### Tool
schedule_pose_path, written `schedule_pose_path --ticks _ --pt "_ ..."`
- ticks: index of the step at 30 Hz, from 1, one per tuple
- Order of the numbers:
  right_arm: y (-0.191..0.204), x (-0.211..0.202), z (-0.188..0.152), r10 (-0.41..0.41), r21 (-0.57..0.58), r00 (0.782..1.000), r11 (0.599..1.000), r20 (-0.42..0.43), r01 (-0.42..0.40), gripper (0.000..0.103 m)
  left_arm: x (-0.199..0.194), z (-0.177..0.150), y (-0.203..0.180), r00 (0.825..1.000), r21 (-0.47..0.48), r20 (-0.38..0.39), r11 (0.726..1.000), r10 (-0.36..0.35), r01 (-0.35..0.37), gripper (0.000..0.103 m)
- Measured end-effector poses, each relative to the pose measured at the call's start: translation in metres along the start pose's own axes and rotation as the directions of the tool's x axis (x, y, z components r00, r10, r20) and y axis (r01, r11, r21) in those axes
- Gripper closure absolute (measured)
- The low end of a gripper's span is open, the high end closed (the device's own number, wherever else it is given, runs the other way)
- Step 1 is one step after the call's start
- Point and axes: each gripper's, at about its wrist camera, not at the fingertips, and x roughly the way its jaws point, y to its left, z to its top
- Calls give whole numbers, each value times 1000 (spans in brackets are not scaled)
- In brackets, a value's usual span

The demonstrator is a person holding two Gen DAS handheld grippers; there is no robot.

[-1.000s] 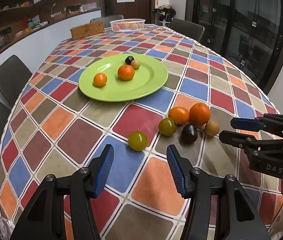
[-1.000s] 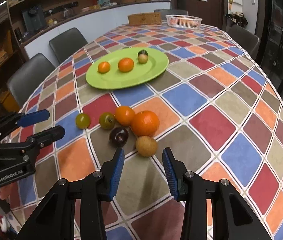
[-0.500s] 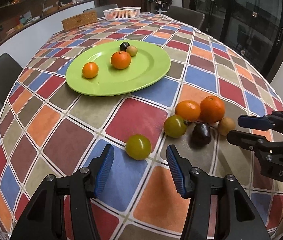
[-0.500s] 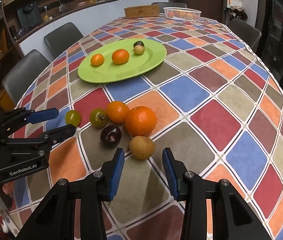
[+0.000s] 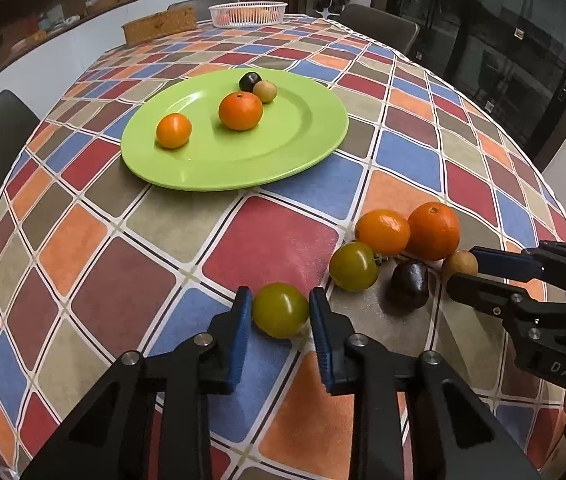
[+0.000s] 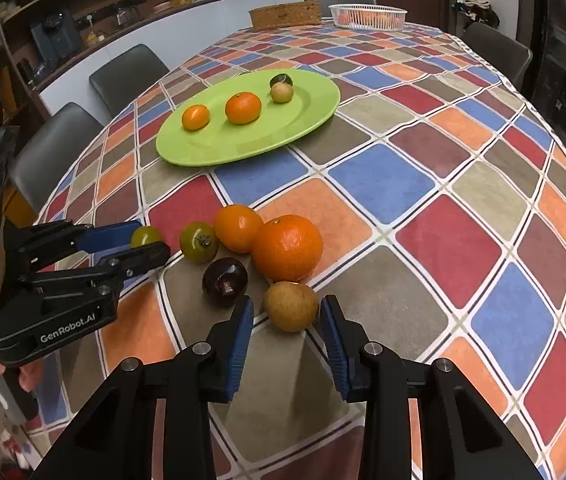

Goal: Organize fruits
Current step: 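Grasp a green-yellow tomato with left gripper while right gripper grasps a kiwi, then lift tomato with left gripper while right gripper lifts kiwi toward the plate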

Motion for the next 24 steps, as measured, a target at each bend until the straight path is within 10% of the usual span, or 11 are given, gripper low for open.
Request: schedule_pose_path --ticks 24 --pt "6 -40 -1 35 -33 995 999 90 -32 72 -56 -7 -22 995 -2 100 1000 -7 8 75"
